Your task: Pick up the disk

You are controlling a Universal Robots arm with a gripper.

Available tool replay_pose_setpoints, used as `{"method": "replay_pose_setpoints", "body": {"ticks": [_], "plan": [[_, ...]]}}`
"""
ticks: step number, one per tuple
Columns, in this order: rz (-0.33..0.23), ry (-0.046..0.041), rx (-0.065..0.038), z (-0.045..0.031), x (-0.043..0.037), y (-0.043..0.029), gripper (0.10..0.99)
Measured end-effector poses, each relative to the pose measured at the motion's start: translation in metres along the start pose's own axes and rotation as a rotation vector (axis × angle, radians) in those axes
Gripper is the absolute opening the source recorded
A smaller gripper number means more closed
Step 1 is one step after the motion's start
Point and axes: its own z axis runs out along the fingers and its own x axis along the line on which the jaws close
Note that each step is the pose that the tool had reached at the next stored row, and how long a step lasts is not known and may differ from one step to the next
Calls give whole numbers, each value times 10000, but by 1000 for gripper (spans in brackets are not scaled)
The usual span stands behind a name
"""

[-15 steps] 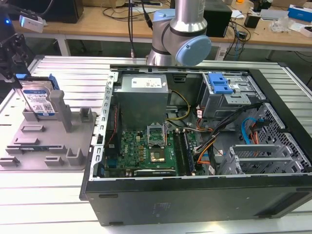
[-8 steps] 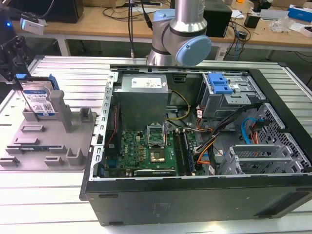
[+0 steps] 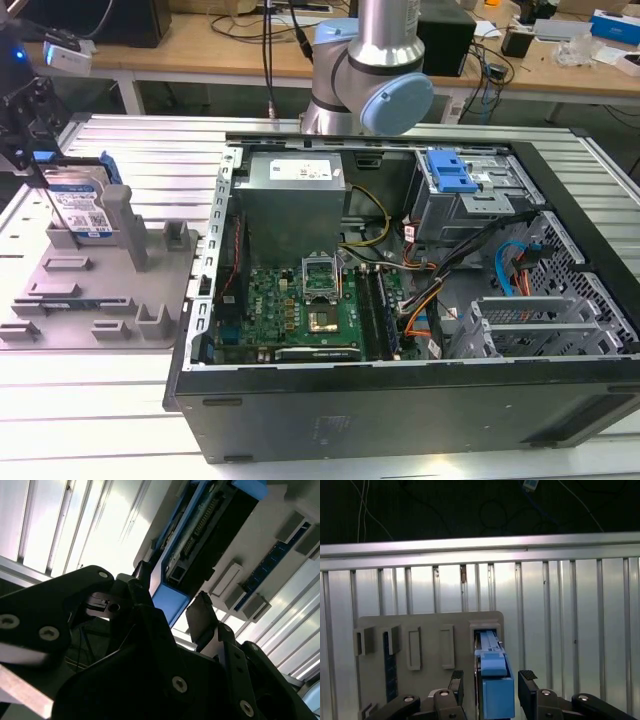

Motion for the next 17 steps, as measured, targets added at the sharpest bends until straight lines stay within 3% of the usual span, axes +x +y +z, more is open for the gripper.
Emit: {"method": "replay_pose_setpoints", "body": {"ticks": [8, 10, 11, 17], "plan": [[0, 0, 0, 45, 0, 1, 557], [0, 0, 0, 51, 0, 1, 541], [0, 1, 0, 53, 0, 1, 471], [0, 1, 0, 61, 0, 2, 471]]}}
